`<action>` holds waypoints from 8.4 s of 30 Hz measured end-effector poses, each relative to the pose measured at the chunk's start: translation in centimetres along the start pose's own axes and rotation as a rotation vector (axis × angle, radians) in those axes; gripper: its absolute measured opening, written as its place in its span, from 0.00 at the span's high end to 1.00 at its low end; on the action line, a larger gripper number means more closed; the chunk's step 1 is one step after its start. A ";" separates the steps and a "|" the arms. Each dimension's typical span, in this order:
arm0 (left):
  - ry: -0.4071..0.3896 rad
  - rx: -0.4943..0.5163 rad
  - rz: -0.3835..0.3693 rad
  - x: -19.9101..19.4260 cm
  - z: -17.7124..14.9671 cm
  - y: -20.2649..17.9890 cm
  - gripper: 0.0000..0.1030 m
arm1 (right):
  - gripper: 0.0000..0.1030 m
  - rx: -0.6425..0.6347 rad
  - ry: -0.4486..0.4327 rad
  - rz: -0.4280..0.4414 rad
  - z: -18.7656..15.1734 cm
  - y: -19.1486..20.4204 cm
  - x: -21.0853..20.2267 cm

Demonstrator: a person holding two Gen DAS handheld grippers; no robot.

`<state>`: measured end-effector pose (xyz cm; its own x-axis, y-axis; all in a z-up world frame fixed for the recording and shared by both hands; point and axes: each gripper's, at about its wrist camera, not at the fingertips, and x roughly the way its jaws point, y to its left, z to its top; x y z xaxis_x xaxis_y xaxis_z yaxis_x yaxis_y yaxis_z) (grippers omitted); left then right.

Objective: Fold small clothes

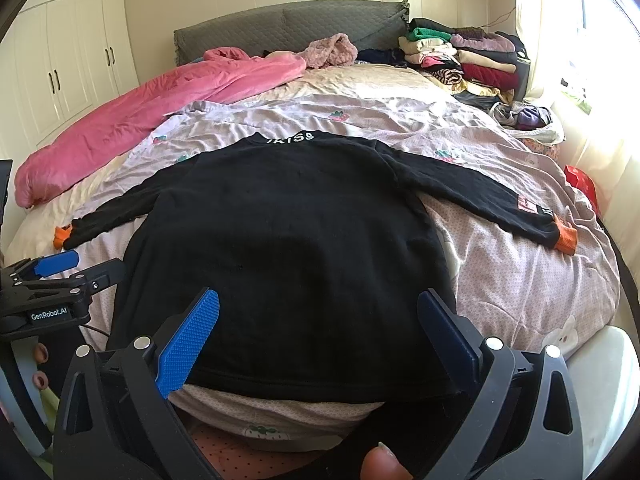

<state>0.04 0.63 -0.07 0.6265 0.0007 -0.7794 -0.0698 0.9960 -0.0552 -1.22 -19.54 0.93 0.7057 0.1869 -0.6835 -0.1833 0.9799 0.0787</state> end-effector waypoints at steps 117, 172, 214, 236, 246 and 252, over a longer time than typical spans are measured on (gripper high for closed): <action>-0.115 -0.031 -0.081 5.7 20.4 -5.3 0.09 | 0.04 0.111 -0.189 -0.102 19.1 -8.1 4.3; 0.057 0.120 -0.146 23.0 16.7 -14.3 0.09 | 0.10 0.750 0.022 -0.595 5.5 -35.9 15.0; 0.010 -0.151 -0.165 18.2 16.8 -2.0 0.09 | 0.94 0.171 -0.217 0.148 15.5 -9.9 13.0; 0.212 -0.163 -0.448 20.6 13.5 -7.0 0.41 | 0.73 0.233 -0.196 0.100 15.3 -12.8 13.3; 0.250 -0.162 -0.495 22.1 13.2 -11.0 0.63 | 0.72 0.287 -0.205 0.056 14.7 -15.4 12.8; 0.231 -0.156 -0.512 22.4 13.8 -11.2 0.94 | 0.72 0.292 -0.197 0.026 14.7 -15.8 13.0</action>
<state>25.56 -9.32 -8.29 0.4260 -0.5145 -0.7442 0.0729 0.8394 -0.5387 20.92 -31.61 1.47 0.8270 0.1937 -0.5278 -0.0192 0.9480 0.3177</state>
